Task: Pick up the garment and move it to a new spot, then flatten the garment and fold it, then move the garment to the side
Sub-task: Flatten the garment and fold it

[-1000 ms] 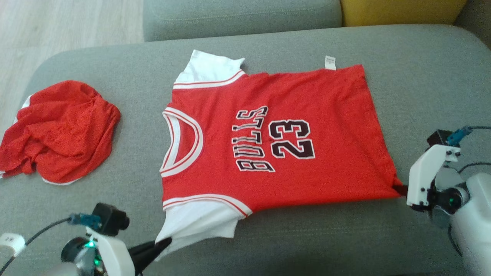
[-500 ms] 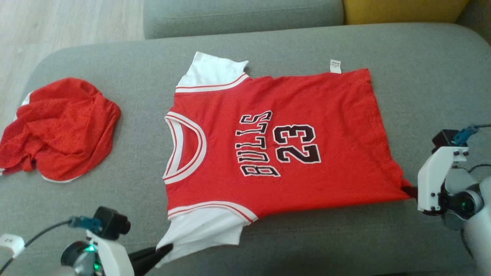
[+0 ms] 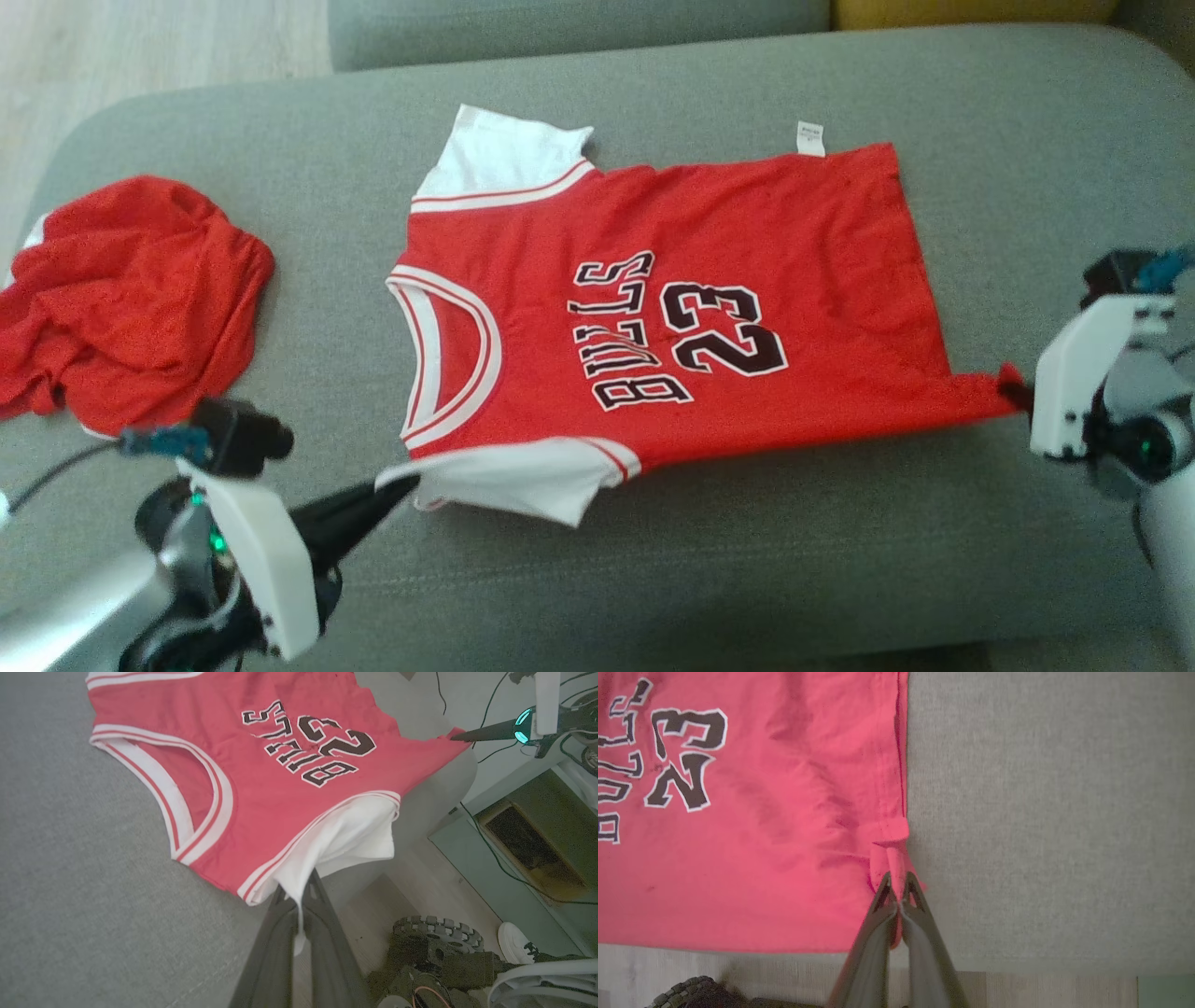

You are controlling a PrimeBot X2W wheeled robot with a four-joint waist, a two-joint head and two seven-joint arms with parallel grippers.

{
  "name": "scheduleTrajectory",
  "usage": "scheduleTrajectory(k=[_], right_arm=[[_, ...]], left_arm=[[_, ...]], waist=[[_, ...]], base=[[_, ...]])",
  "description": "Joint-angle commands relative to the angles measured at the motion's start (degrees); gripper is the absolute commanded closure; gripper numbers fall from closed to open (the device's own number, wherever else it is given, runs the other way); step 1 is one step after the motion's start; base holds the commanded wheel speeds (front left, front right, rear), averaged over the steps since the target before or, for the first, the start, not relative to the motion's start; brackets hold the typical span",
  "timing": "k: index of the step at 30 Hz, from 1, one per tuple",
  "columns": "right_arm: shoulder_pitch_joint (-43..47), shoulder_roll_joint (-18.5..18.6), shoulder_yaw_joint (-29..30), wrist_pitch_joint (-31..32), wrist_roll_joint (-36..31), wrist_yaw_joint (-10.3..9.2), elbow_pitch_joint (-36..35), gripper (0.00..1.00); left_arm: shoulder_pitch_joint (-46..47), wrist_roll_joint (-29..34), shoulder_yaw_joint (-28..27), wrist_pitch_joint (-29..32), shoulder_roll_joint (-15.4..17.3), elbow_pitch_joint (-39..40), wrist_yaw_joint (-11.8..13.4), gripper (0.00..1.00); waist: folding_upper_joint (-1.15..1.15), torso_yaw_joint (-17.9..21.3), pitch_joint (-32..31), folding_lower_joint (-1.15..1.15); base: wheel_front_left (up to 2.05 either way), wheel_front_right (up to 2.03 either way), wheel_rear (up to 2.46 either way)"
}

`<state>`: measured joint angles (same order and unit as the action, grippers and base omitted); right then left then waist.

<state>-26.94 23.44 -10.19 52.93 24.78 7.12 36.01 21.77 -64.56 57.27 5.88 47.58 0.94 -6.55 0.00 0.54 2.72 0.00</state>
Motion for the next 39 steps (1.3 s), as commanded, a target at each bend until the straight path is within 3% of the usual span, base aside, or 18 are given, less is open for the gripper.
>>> scheduleTrajectory(k=[1,13,31,32,33,34,36,37,38,39], right_arm=[[-3.78,0.07,0.28,-0.96,-0.95,0.36,-2.48,1.0],[-10.15,-3.35,2.79,-4.96,-4.44,0.36,0.01,1.0],[-18.79,-7.81,5.15,-14.71,-9.6,0.36,9.78,1.0],[-19.12,-7.95,5.0,-15.51,-9.72,0.36,10.11,0.68],[-19.4,-8.08,4.61,-16.33,-9.76,0.36,10.37,0.28],[-19.69,-8.08,4.39,-17.27,-9.81,0.36,10.64,0.0],[-20.38,-8.13,4.6,-19.3,-9.73,0.36,11.4,0.0],[-20.73,-8.19,4.81,-20.4,-9.69,0.36,11.82,0.0],[-21.04,-8.28,5.17,-21.44,-9.64,0.36,12.36,0.0],[-21.3,-8.43,5.42,-22.3,-9.59,0.36,12.95,0.0]], left_arm=[[5.02,-0.04,-3.98,-0.68,2.03,1.3,0.01,1.0],[11.91,-0.1,-5.89,-0.27,-1.67,-2.74,-0.29,1.0],[20.93,0.62,-5.53,-0.55,-9.02,-14.19,-0.78,1.0],[21.28,0.7,-5.4,-0.53,-9.43,-14.83,-0.79,1.0],[21.63,0.84,-5.25,-0.52,-9.79,-15.51,-0.8,1.0],[21.95,0.91,-5.15,-0.52,-10.16,-16.24,-0.81,1.0],[22.54,0.81,-5.39,-0.78,-11.0,-18.04,-0.43,1.0],[22.84,0.74,-5.73,-1.15,-11.56,-19.17,0.23,0.7],[23.12,0.7,-6.09,-1.57,-12.16,-20.36,1.07,0.0],[23.4,0.62,-6.4,-2.01,-12.8,-21.38,1.65,0.0]], waist=[[0.0,0.03,1.16,0.0],[0.0,1.01,6.33,0.0],[0.0,0.69,12.24,0.0],[0.0,0.66,12.48,0.0],[0.0,0.63,12.68,0.0],[0.0,0.6,12.89,0.0],[0.0,0.56,13.32,0.0],[0.0,0.52,13.47,0.0],[0.0,0.5,13.59,0.0],[0.0,0.51,13.7,0.0]], base=[[0.0,0.0,0.0],[0.0,0.0,0.0],[0.0,0.0,0.0],[0.0,0.0,0.0],[0.0,0.0,0.0],[0.0,0.0,0.0],[0.0,0.0,0.0],[0.0,0.0,0.0],[0.0,0.0,0.0],[0.0,0.0,0.0]])
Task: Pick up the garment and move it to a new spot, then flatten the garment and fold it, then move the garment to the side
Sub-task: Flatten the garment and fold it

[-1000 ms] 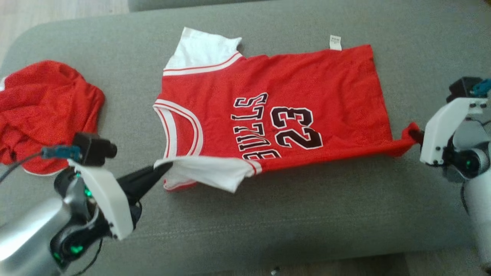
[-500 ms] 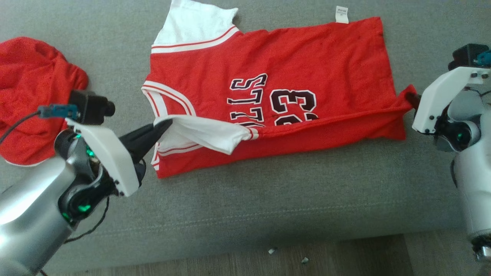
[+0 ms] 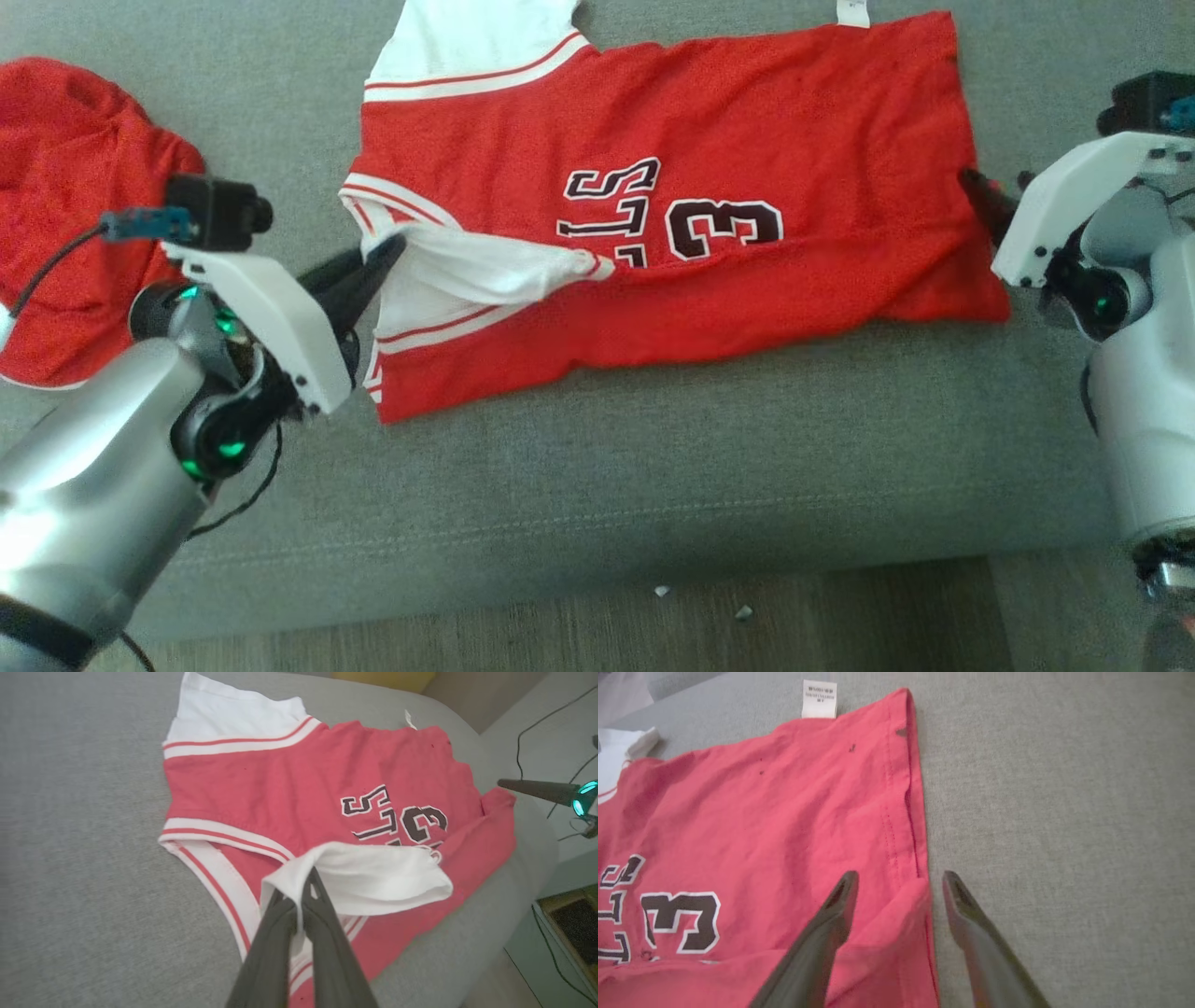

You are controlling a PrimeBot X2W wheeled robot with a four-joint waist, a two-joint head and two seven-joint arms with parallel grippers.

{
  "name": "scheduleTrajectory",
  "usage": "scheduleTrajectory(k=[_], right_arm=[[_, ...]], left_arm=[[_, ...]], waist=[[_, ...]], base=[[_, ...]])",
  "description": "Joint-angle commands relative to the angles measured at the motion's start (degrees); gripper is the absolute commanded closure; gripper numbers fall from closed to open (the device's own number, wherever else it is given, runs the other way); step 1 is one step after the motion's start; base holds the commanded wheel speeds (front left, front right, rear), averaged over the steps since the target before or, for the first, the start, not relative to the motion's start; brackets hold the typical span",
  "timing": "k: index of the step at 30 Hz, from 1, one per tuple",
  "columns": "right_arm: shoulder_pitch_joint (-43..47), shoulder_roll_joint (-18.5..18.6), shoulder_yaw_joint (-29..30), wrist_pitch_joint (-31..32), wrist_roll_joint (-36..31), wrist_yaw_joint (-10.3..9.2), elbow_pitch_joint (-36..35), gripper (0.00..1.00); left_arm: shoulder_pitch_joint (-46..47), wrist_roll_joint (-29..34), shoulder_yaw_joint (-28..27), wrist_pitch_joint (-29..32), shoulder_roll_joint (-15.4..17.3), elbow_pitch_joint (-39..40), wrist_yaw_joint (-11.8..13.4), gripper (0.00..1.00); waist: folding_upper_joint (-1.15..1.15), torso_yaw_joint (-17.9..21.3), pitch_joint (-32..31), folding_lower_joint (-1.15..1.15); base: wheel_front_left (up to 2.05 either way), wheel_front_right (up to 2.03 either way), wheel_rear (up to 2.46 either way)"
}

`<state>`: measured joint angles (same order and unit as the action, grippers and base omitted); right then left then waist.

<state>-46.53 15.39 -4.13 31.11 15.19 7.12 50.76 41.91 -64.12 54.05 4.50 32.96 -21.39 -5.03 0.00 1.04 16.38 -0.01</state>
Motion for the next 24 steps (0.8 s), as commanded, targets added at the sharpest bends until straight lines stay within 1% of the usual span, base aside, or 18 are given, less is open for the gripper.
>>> scheduleTrajectory(k=[1,6,8,12,13,15,17,18,20,22,24], right_arm=[[-1.94,-0.52,-0.54,-1.4,0.02,0.36,-1.33,0.0],[-2.3,-1.1,-0.1,-8.54,0.74,0.36,-0.25,0.0],[-1.92,-1.17,-0.6,-11.92,1.39,0.36,-0.58,0.0],[0.53,-1.45,-1.77,-19.09,4.69,0.36,-2.84,0.0],[0.53,-1.45,-1.77,-19.09,4.69,0.36,-2.84,0.0],[2.42,-1.53,-2.66,-22.4,6.64,0.36,-4.72,0.0],[4.66,-1.41,-3.98,-25.72,8.28,0.36,-7.15,0.0],[5.85,-1.42,-4.31,-27.35,9.31,0.36,-8.44,0.0],[8.36,-1.8,-4.8,-30.17,11.83,0.36,-11.19,0.0],[10.75,-1.97,-5.07,-32.65,13.8,0.36,-13.74,0.0],[12.86,-2.28,-5.4,-35.37,14.68,0.36,-16.26,0.0]], left_arm=[[3.47,-0.04,-3.61,-1.13,1.2,-0.06,0.69,0.0],[4.18,0.47,-5.3,-5.34,-1.31,-4.29,3.53,0.0],[3.92,0.64,-6.23,-8.07,-2.34,-5.27,4.69,0.0],[1.98,0.07,-9.47,-15.75,-4.98,-6.14,7.57,0.0],[1.98,0.07,-9.47,-15.75,-4.98,-6.14,7.57,0.0],[0.36,-0.24,-11.65,-18.15,-6.39,-5.69,8.69,0.0],[-1.6,0.67,-13.97,-19.19,-7.64,-4.49,9.58,0.0],[-2.68,1.72,-15.33,-19.37,-8.32,-3.58,9.99,0.0],[-5.44,5.35,-20.5,-19.45,-10.44,-0.39,10.78,0.0],[-9.39,10.45,-26.39,-19.47,-13.51,3.52,11.23,0.0],[-14.33,15.3,-30.37,-19.48,-17.1,6.76,10.32,0.0]], waist=[[0.0,0.02,0.13,0.01],[0.0,0.09,0.12,0.01],[0.0,0.04,-0.07,0.01],[0.0,-0.29,-1.57,0.01],[0.0,-0.29,-1.57,0.01],[0.0,-0.4,-2.52,0.01],[0.0,-0.55,-3.41,0.01],[0.0,-0.66,-3.88,0.01],[0.0,-0.9,-4.83,0.01],[0.0,-1.01,-5.76,0.01],[0.0,-0.85,-6.64,0.01]], base=[[0.0,0.0,0.0],[0.0,0.0,0.0],[0.0,0.0,0.0],[0.0,0.0,0.0],[0.0,0.0,0.0],[0.0,0.0,0.0],[0.0,0.0,0.0],[0.0,0.0,0.0],[0.0,0.0,0.0],[0.0,0.0,0.0],[0.0,0.0,0.0]])
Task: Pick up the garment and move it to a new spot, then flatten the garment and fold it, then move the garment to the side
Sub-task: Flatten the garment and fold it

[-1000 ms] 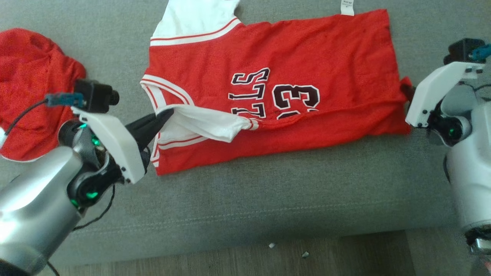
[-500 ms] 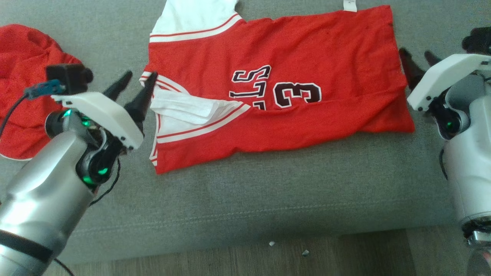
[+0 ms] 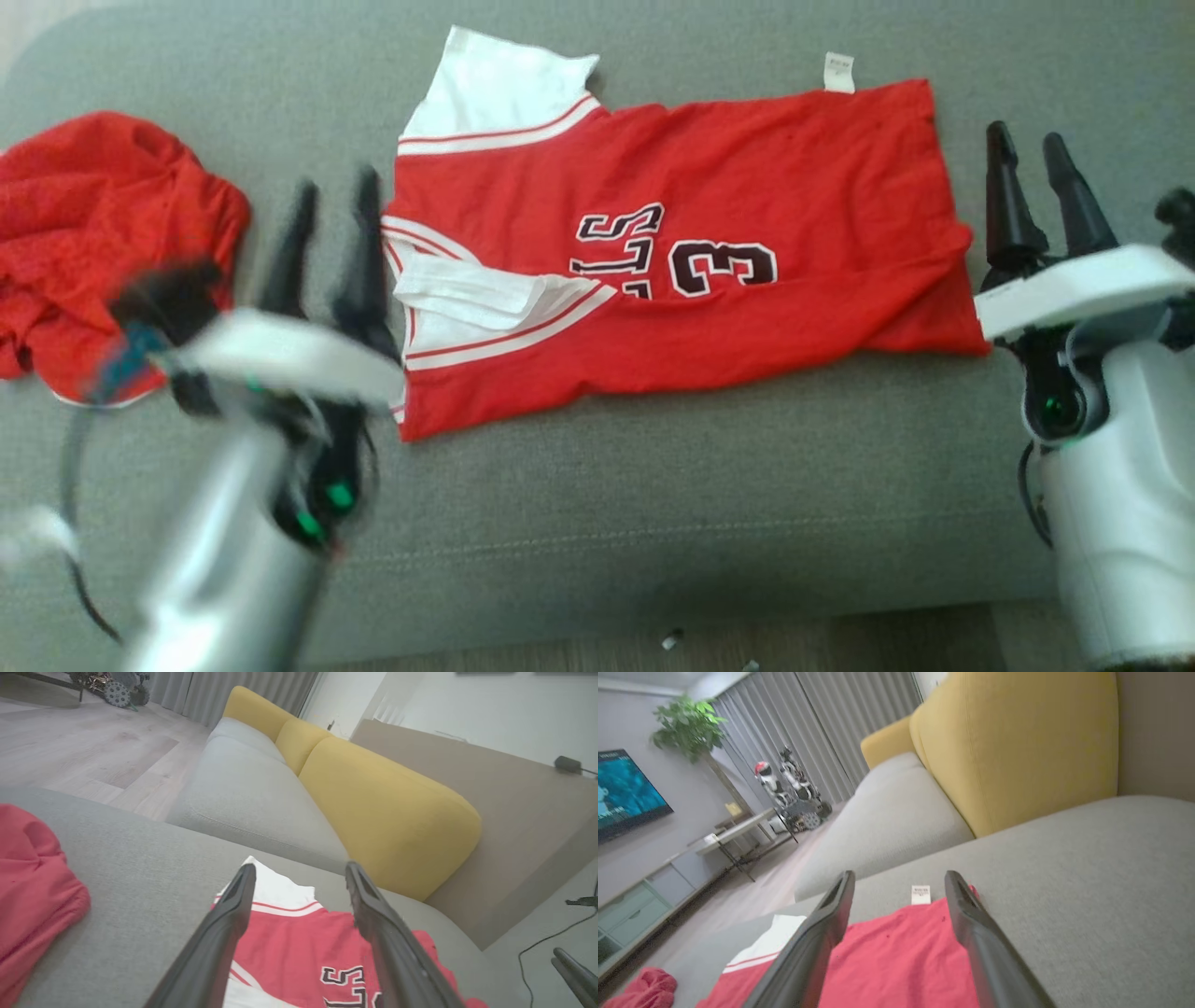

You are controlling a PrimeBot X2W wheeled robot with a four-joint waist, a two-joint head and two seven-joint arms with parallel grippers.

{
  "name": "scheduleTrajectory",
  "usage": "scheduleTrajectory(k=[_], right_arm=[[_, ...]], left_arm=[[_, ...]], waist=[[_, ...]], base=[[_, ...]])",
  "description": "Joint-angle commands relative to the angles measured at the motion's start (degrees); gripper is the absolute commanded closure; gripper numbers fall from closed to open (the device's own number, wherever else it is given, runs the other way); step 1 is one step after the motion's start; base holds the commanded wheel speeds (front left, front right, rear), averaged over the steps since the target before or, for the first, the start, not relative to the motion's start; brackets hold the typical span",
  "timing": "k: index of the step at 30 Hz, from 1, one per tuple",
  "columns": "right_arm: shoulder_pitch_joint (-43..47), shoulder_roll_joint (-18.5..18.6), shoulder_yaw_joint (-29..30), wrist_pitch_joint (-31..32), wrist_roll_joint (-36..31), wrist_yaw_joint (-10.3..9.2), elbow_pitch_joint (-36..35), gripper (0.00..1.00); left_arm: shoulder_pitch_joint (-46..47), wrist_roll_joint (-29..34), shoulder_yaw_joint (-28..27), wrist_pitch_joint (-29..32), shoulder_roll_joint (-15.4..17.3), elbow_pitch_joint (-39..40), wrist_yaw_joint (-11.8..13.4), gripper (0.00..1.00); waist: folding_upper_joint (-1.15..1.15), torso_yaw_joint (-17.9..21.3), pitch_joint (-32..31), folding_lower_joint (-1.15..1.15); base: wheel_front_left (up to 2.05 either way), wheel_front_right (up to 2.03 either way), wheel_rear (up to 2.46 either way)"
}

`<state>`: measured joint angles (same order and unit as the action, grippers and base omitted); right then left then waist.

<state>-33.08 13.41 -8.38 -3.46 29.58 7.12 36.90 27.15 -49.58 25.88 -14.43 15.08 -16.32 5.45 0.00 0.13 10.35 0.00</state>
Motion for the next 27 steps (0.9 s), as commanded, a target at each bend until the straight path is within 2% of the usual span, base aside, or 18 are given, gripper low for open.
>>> scheduleTrajectory(k=[1,4,5,6,12,19,27], right_arm=[[0.41,-0.48,-1.11,-2.19,0.38,0.36,-3.56,0.0],[3.83,-1.46,-0.74,-5.2,0.0,0.36,-6.53,0.0],[6.58,-1.78,-0.79,-6.05,-1.64,0.36,-7.82,0.0],[7.91,-2.37,-0.21,-6.29,-1.71,0.36,-8.29,0.0],[14.08,-5.47,3.07,-7.46,-2.1,0.36,-11.49,0.0],[15.99,-7.05,3.1,-6.51,-4.69,0.36,-14.9,0.0],[16.13,-7.76,3.94,-4.9,-5.42,0.36,-17.13,0.0]], left_arm=[[-1.84,3.32,-3.82,-0.55,-0.76,2.99,-0.69,0.0],[-7.64,10.45,-7.52,-0.55,-4.67,5.31,-2.61,0.0],[-10.75,13.8,-9.62,-0.56,-7.13,5.76,-3.98,0.0],[-12.12,14.85,-10.54,-0.56,-8.11,5.54,-4.71,0.0],[-16.48,20.38,-13.67,-0.56,-10.79,1.17,-7.13,0.0],[-15.55,22.49,-14.46,-0.56,-11.75,-8.84,-6.13,0.0],[-11.43,23.37,-16.01,-0.56,-11.69,-21.46,-1.58,0.0]], waist=[[0.0,0.13,-0.95,0.0],[0.0,0.28,-1.79,0.0],[0.0,0.36,-2.26,0.0],[0.0,0.45,-2.47,0.0],[0.0,1.35,-2.97,0.0],[0.0,3.79,-2.58,0.0],[0.0,6.37,-2.0,0.0]], base=[[0.0,0.0,0.0],[0.0,0.0,0.0],[0.0,0.0,0.0],[0.0,0.0,0.0],[0.0,0.0,0.0],[0.0,0.0,0.0],[0.0,0.0,0.0]])
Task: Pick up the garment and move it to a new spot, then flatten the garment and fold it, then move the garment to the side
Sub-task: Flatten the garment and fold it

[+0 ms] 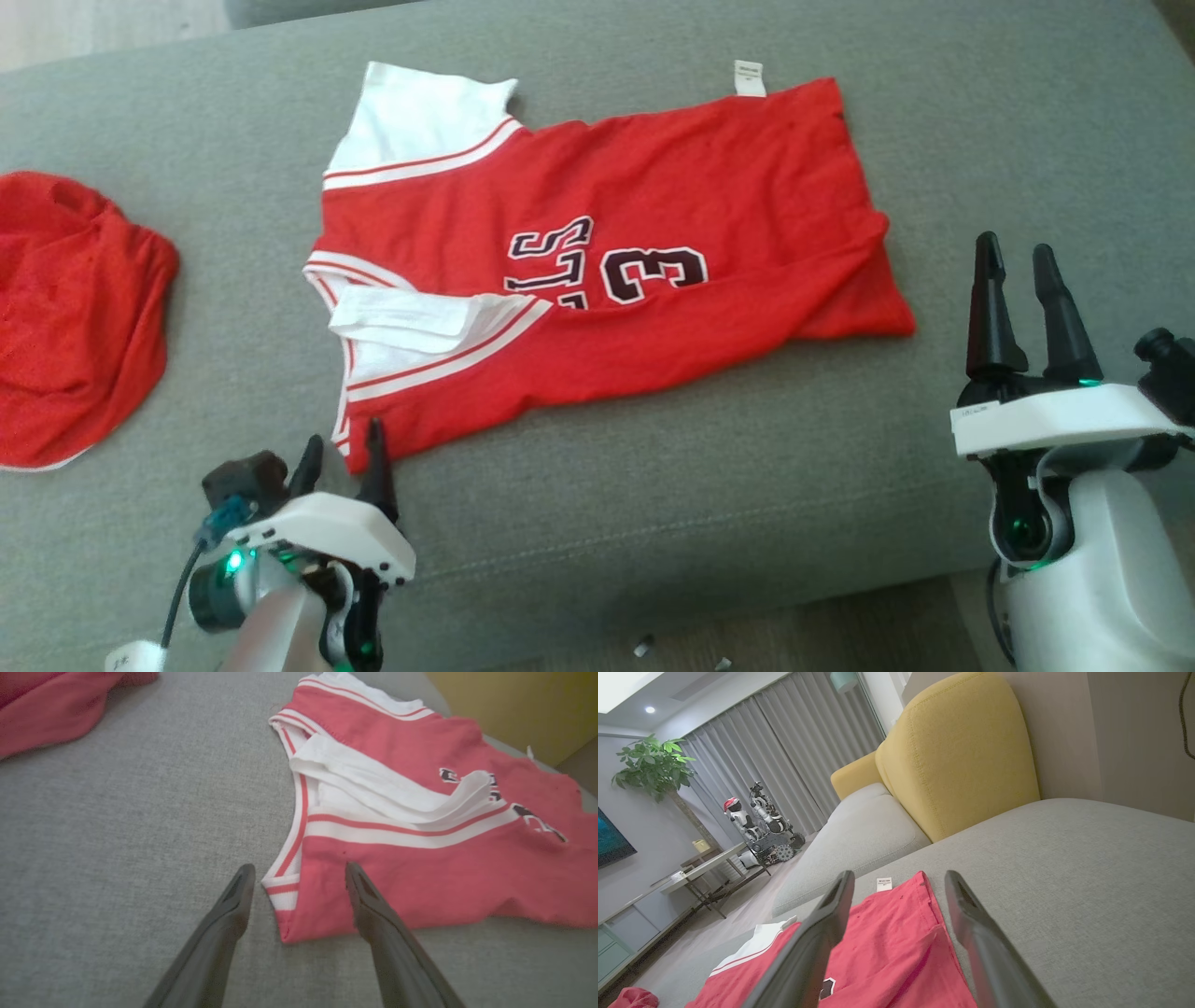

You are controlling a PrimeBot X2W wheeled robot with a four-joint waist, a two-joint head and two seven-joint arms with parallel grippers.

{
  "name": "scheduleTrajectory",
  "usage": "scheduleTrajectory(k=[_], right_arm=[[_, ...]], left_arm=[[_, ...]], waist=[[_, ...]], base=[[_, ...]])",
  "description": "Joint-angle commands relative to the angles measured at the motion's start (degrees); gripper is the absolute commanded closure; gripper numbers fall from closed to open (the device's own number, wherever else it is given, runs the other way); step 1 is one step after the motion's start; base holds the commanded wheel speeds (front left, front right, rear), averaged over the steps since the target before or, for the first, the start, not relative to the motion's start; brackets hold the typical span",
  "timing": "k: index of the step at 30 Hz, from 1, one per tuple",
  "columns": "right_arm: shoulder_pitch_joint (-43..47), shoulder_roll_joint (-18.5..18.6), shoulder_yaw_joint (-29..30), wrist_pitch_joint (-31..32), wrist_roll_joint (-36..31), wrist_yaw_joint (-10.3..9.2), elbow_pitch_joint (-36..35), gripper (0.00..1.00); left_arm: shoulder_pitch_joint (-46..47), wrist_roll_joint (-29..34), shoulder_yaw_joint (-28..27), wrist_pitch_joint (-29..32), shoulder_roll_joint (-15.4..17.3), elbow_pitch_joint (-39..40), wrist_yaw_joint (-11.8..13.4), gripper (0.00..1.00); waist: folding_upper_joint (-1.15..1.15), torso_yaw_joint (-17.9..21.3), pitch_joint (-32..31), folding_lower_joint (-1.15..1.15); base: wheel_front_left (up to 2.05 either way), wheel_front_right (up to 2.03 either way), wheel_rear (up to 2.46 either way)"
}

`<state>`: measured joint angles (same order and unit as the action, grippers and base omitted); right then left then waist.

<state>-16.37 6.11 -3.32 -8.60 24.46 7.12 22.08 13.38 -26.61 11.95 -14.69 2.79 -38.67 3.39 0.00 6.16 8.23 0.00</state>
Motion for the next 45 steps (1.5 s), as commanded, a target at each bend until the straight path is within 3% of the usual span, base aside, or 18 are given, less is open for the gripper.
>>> scheduleTrajectory(k=[1,9,14,15,16,19,25,35,45], right_arm=[[-0.51,-0.53,-1.09,0.36,-0.33,0.36,-2.51,0.0],[-0.31,-0.93,-1.13,0.9,-0.43,0.36,-3.45,0.0],[-0.22,-1.04,-0.96,1.02,-0.43,0.36,-3.97,0.0],[-0.19,-1.01,-0.86,1.05,-0.45,0.36,-4.0,0.0],[-0.15,-0.99,-0.77,1.07,-0.48,0.36,-3.99,0.0],[-0.11,-1.05,-0.5,1.16,-0.66,0.36,-3.72,0.0],[0.01,-1.55,0.38,2.75,-0.65,0.36,-1.47,0.0],[-2.32,-2.84,4.82,9.6,-1.24,0.36,6.5,0.0],[-8.64,-3.21,7.88,12.65,3.11,0.36,16.91,0.0]], left_arm=[[2.79,0.53,-2.28,-0.3,0.64,-0.44,1.06,0.0],[5.08,2.58,-2.85,-0.3,1.42,-7.06,4.38,0.0],[6.4,2.05,-1.81,0.65,1.15,-11.06,2.55,0.0],[6.63,1.82,-1.32,1.0,1.02,-11.58,1.58,0.35],[6.82,1.65,-0.8,1.2,0.91,-11.98,0.62,1.0],[7.33,1.39,0.06,0.96,0.72,-12.57,-0.87,1.0],[7.63,1.22,-1.14,-0.14,0.88,-9.68,-0.89,1.0],[4.04,5.12,-5.95,-0.29,1.86,5.99,0.8,1.0],[3.28,7.2,-5.34,-0.3,0.76,9.41,-1.09,1.0]], waist=[[0.0,0.56,0.22,0.0],[0.0,1.48,0.76,0.0],[0.0,1.5,1.18,0.0],[0.0,1.44,1.19,0.0],[0.0,1.37,1.16,0.0],[0.0,1.16,0.83,0.0],[0.0,0.39,-0.35,0.0],[0.0,-0.91,-0.09,0.0],[0.0,-2.57,2.37,0.0]], base=[[0.0,0.0,0.0],[0.0,0.0,0.0],[0.0,0.0,0.0],[0.0,0.0,0.0],[0.0,0.0,0.0],[0.0,0.0,0.0],[0.0,0.0,0.0],[0.0,0.0,0.0],[0.0,0.0,0.0]])
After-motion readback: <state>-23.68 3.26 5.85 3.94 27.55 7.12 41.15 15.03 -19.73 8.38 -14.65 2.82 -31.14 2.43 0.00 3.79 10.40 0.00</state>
